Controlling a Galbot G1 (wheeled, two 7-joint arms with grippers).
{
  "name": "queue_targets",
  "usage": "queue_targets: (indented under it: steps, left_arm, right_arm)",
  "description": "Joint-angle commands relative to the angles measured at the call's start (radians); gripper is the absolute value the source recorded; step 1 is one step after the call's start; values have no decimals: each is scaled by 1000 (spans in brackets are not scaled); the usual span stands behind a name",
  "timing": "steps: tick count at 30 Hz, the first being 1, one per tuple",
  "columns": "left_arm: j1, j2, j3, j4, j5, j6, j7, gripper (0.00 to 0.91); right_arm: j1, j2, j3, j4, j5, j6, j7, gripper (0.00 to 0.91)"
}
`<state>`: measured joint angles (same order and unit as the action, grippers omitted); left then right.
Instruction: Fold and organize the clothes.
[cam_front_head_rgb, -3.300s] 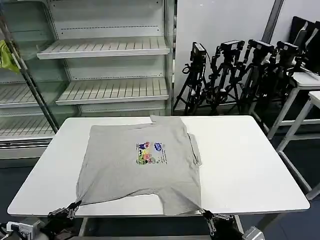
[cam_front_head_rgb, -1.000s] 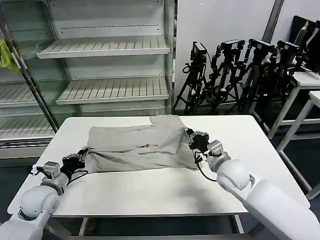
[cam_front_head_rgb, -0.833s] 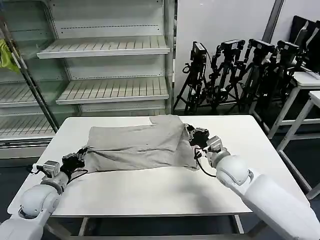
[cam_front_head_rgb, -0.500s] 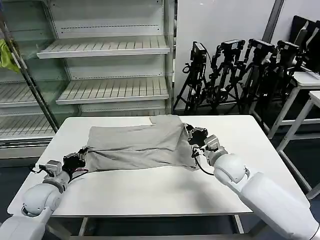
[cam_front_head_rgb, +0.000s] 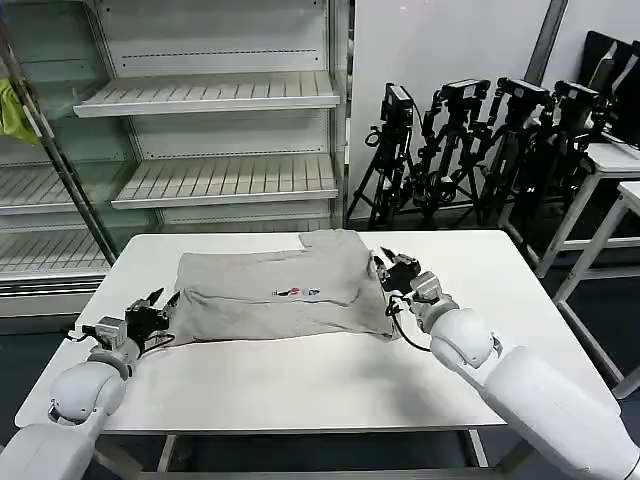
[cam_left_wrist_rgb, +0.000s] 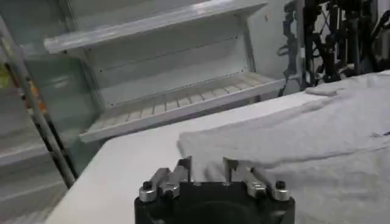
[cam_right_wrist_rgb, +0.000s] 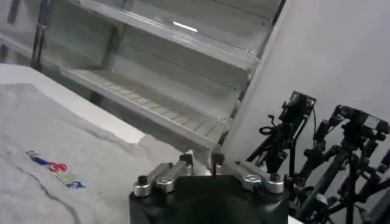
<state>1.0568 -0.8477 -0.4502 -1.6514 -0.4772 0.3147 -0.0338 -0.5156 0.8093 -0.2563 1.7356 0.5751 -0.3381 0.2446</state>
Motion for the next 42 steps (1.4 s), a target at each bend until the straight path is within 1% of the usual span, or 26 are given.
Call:
queue_targets:
  steps: [1, 2, 3, 4, 5, 7, 9, 10, 13, 16, 19, 23, 28, 33, 37, 38, 39, 41, 42]
  left_arm:
    - [173, 38, -129, -159, -35, 42, -2, 907]
    - [227, 44, -147, -207, -89, 67, -5, 907]
    - [248, 45, -154, -213, -114, 85, -9, 907]
    - [272, 45, -168, -250, -141, 103, -15, 907]
    - [314, 44, -183, -277, -176, 120, -19, 907]
    - [342, 43, -190, -297, -201, 137, -16, 907]
    - [349, 35, -183, -299, -209, 142, -16, 907]
    - [345, 27, -175, -296, -208, 143, -16, 907]
    - [324, 8, -149, -278, -197, 143, -16, 907]
    - [303, -11, -130, -255, -168, 138, -8, 907]
    - [289, -20, -120, -235, -148, 133, -5, 907]
    - [290, -20, -120, -221, -133, 123, 3, 907]
    - [284, -20, -116, -209, -129, 120, 5, 907]
    - [278, -13, -113, -197, -128, 117, 8, 907]
    - [275, -12, -112, -185, -126, 113, 10, 907]
    - [275, -12, -113, -186, -126, 113, 10, 907]
    - [277, -13, -113, -186, -127, 113, 11, 907]
    - [281, -15, -113, -191, -125, 112, 12, 907]
    - [282, -16, -113, -195, -125, 111, 13, 715]
  right_arm:
    - [-179, -92, 126, 143, 45, -32, 12, 907]
    - [-211, -113, 147, 180, 53, -36, 14, 907]
    - [-229, -125, 162, 195, 55, -38, 15, 907]
    - [-309, -148, 198, 257, 68, -48, 21, 907]
    - [-330, -148, 224, 275, 73, -50, 21, 907]
    - [-447, -176, 273, 323, 80, -54, 26, 907]
    - [-480, -175, 284, 336, 81, -56, 32, 907]
    - [-513, -165, 294, 347, 81, -59, 39, 907]
    - [-532, -127, 312, 345, 77, -66, 46, 907]
    - [-522, -83, 301, 325, 68, -70, 51, 907]
    - [-501, -46, 267, 293, 58, -73, 55, 907]
    - [-493, -19, 235, 263, 47, -72, 49, 907]
    - [-475, 37, 192, 209, 37, -72, 49, 907]
    - [-477, 56, 178, 194, 31, -72, 49, 907]
    - [-486, 55, 180, 188, 27, -69, 45, 907]
    - [-486, 55, 182, 188, 27, -69, 43, 897]
    - [-488, 55, 184, 188, 27, -67, 41, 826]
    - [-490, 55, 186, 189, 27, -67, 40, 715]
    - [-491, 54, 187, 189, 26, -66, 38, 615]
